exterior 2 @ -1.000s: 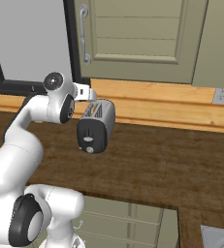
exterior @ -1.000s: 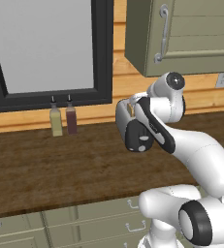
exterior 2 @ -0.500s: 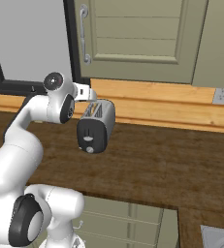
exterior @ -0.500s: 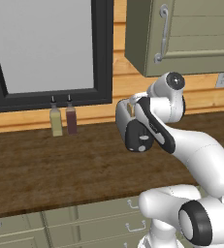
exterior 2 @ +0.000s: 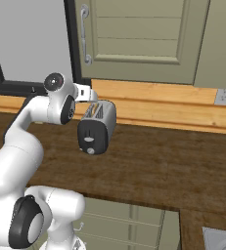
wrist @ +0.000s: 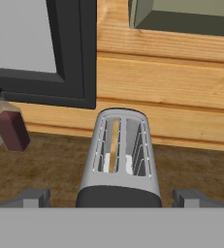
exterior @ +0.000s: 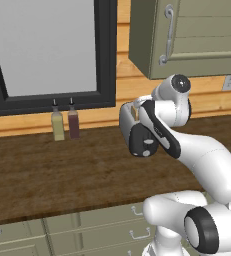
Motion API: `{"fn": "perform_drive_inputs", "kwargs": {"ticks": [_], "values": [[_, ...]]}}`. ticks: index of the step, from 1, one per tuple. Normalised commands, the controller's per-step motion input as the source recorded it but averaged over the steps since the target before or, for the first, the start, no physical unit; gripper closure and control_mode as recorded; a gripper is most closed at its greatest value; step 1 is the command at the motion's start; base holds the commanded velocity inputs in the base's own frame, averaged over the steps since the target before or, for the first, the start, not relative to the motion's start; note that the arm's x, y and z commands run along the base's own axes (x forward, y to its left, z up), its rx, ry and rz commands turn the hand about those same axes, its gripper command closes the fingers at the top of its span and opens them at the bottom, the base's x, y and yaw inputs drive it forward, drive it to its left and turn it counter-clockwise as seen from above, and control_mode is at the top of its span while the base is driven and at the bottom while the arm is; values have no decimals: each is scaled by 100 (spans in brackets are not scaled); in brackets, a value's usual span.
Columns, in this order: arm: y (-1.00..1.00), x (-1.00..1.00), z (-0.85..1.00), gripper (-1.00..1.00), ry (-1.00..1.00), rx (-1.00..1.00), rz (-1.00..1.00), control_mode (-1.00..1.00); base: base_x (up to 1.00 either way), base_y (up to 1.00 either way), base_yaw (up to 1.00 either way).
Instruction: Start the toaster. Once the lever pops up, take the bread to the plate on the dining counter.
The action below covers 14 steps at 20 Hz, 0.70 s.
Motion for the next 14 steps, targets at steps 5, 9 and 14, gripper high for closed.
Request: {"fn": "perform_drive_inputs", "kwargs": {"ticks": [5, 9, 14], "values": [[0, 0, 0, -100, 0, 0, 0, -100, 0, 0, 0], [0, 0, 0, -100, 0, 0, 0, -100, 0, 0, 0], [0, 0, 0, -100, 0, 0, 0, -100, 0, 0, 0]]}}
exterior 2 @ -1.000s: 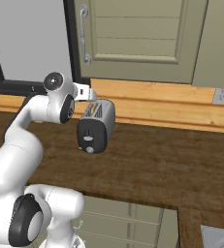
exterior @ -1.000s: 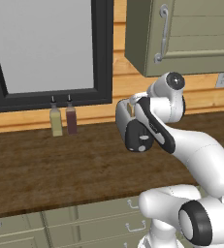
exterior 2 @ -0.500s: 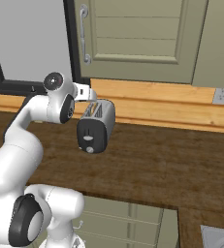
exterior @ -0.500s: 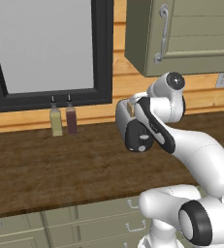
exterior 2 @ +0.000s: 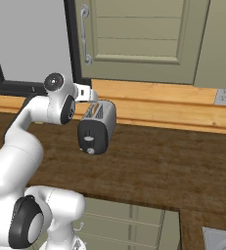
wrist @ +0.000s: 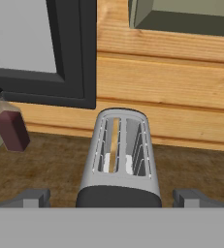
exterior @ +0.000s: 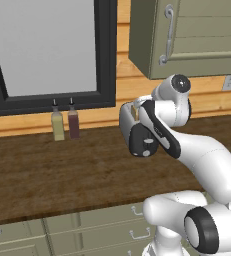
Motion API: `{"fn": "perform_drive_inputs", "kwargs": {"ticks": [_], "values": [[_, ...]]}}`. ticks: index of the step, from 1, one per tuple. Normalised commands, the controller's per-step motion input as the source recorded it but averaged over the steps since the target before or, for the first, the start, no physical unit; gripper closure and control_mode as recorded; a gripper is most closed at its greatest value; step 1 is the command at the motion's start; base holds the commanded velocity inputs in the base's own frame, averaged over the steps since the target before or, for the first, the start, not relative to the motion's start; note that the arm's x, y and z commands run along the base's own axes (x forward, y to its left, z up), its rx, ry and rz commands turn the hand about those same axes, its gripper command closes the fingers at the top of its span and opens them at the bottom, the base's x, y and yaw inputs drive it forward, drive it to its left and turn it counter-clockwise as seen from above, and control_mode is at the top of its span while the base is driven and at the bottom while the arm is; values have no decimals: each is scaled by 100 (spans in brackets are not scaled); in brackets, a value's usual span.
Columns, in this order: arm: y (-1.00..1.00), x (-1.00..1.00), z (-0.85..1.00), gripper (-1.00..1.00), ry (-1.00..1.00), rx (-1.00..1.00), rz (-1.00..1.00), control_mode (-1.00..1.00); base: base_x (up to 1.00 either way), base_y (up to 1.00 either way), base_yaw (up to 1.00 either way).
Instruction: Start the toaster. Once the lever pops up, take the bread to the plate on the dining counter.
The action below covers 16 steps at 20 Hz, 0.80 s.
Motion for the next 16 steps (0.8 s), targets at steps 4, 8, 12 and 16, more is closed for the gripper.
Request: {"fn": "perform_drive_inputs", "kwargs": {"ticks": [4, 8, 12, 16], "values": [[0, 0, 0, -100, 0, 0, 0, -100, 0, 0, 0], [0, 0, 0, -100, 0, 0, 0, -100, 0, 0, 0], [0, 0, 0, -100, 0, 0, 0, -100, 0, 0, 0], [0, 0, 0, -100, 0, 0, 0, -100, 0, 0, 0]]}}
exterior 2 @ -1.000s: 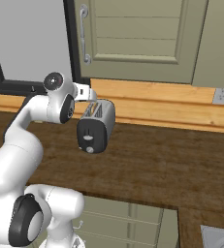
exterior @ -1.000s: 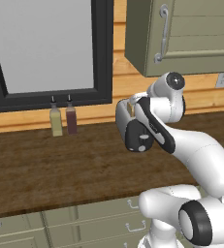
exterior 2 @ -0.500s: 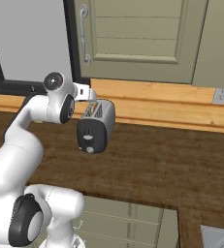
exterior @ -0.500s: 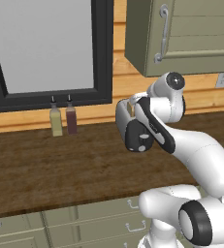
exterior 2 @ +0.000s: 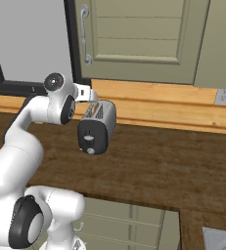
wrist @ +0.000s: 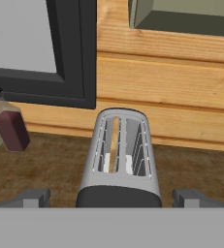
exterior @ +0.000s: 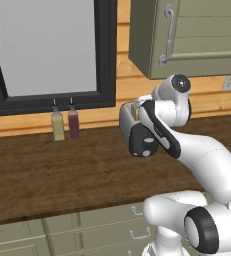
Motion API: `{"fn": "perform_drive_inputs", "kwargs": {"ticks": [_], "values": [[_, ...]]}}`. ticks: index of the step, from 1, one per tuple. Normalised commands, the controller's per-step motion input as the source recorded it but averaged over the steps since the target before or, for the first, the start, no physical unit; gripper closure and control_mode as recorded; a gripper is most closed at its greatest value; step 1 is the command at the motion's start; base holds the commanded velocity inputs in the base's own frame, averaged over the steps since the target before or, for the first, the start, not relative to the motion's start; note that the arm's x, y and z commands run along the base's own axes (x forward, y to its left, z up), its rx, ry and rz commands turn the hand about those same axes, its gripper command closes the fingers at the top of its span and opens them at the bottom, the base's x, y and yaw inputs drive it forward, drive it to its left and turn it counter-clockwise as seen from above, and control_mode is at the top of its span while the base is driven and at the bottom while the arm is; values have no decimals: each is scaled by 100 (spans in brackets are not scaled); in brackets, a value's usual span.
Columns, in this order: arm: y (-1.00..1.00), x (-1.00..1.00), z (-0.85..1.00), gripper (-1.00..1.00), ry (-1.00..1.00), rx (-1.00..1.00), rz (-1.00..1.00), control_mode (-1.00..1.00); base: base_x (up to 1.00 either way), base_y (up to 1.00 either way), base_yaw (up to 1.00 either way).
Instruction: Start the toaster. Once the lever pops up, take the bread to the plate on the dining counter.
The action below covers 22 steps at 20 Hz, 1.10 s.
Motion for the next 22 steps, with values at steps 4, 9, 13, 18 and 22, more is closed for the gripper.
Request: {"fn": "perform_drive_inputs", "kwargs": {"ticks": [4, 9, 13, 18, 22], "values": [[0, 0, 0, -100, 0, 0, 0, -100, 0, 0, 0], [0, 0, 0, -100, 0, 0, 0, -100, 0, 0, 0], [0, 0, 0, -100, 0, 0, 0, -100, 0, 0, 0], [0, 0, 0, -100, 0, 0, 0, -100, 0, 0, 0], [0, 0, 0, -100, 0, 0, 0, -100, 0, 0, 0]]}}
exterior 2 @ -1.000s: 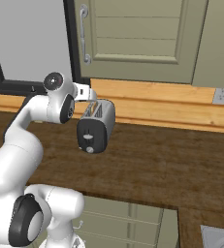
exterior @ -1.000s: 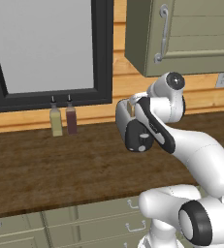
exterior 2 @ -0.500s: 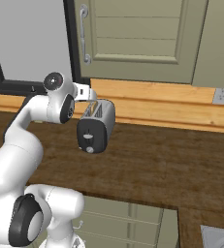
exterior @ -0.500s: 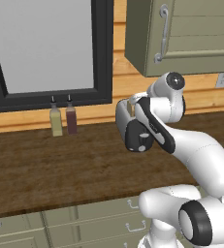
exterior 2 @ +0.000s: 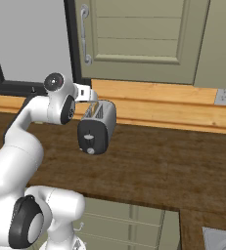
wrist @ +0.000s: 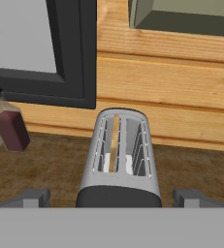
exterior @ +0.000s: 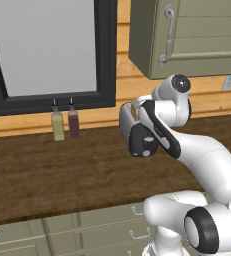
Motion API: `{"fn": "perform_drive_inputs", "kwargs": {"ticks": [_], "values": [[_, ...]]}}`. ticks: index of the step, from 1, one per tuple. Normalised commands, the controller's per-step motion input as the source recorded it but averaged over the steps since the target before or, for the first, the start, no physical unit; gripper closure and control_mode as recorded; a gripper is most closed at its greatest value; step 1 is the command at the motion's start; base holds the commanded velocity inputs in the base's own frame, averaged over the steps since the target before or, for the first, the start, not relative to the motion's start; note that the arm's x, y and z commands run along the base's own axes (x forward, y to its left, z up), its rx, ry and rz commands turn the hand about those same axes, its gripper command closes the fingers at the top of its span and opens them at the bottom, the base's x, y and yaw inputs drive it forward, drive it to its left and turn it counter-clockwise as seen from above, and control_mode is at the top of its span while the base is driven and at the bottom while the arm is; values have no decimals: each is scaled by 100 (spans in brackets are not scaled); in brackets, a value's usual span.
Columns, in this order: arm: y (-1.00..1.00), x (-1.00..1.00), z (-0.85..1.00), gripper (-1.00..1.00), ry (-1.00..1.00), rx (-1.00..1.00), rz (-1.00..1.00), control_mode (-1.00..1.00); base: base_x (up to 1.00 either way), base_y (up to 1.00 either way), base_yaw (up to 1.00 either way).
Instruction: Start the toaster. Once the lever pops up, take the bread to the plate on the dining counter.
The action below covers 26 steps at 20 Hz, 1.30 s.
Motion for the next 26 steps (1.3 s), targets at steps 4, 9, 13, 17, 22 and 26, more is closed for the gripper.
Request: {"fn": "perform_drive_inputs", "kwargs": {"ticks": [4, 9, 13, 17, 22, 26], "values": [[0, 0, 0, -100, 0, 0, 0, -100, 0, 0, 0], [0, 0, 0, -100, 0, 0, 0, -100, 0, 0, 0], [0, 0, 0, -100, 0, 0, 0, -100, 0, 0, 0], [0, 0, 0, -100, 0, 0, 0, -100, 0, 0, 0], [0, 0, 0, -100, 0, 0, 0, -100, 0, 0, 0], [0, 0, 0, -100, 0, 0, 0, -100, 0, 0, 0]]}}
